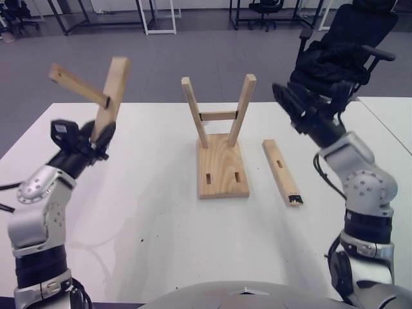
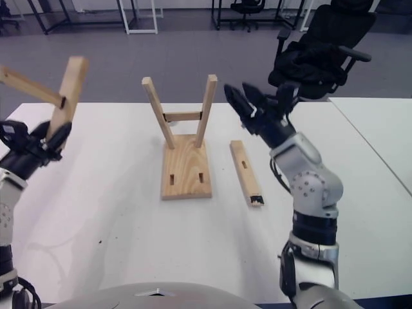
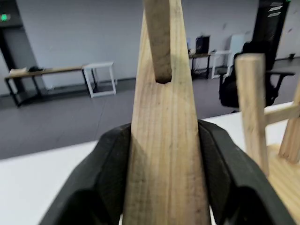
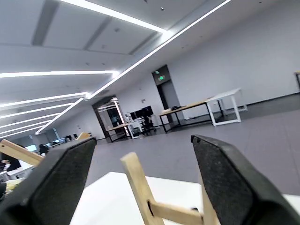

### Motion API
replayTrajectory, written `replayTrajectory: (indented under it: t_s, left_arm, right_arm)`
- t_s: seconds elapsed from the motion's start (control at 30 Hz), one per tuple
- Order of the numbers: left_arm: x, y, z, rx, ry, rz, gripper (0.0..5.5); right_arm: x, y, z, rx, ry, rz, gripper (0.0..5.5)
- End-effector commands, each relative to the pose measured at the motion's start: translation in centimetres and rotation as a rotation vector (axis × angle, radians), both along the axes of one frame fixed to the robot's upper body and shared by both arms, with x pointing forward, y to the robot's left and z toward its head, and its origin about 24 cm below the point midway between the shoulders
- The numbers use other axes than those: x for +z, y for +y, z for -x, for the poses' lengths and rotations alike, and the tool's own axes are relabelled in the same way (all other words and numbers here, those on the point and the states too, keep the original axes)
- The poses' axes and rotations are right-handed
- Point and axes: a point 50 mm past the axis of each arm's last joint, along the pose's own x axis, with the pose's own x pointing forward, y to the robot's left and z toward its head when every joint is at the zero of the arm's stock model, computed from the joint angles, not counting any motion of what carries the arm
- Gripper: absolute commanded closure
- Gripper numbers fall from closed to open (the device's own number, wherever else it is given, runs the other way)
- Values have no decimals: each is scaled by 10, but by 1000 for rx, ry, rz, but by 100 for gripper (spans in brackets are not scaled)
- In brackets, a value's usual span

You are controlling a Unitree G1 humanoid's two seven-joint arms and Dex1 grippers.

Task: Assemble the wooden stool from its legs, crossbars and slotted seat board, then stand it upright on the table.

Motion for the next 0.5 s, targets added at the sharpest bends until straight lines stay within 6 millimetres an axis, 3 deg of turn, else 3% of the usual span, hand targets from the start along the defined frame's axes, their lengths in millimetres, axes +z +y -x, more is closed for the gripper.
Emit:
replayTrajectory:
  t_s: [0.03, 0.13, 0.23, 0.37, 0.5]
  left_arm:
    - [37, -49, 0, -261, -100, -75, 347]
    - [33, -97, -1, -434, -96, -112, 347]
    - [25, -123, 2, -523, -88, -126, 347]
    - [20, -132, 6, -551, -75, -171, 347]
    - [14, -132, 6, -546, -65, -195, 347]
  right_arm:
    - [21, 26, -2, 113, 82, -106, 99]
    - [27, 49, 3, 230, 151, -168, 91]
    - [37, 56, 6, 284, 181, -248, 91]
    - [37, 53, 4, 278, 244, -294, 91]
    - [34, 53, 5, 285, 295, -330, 164]
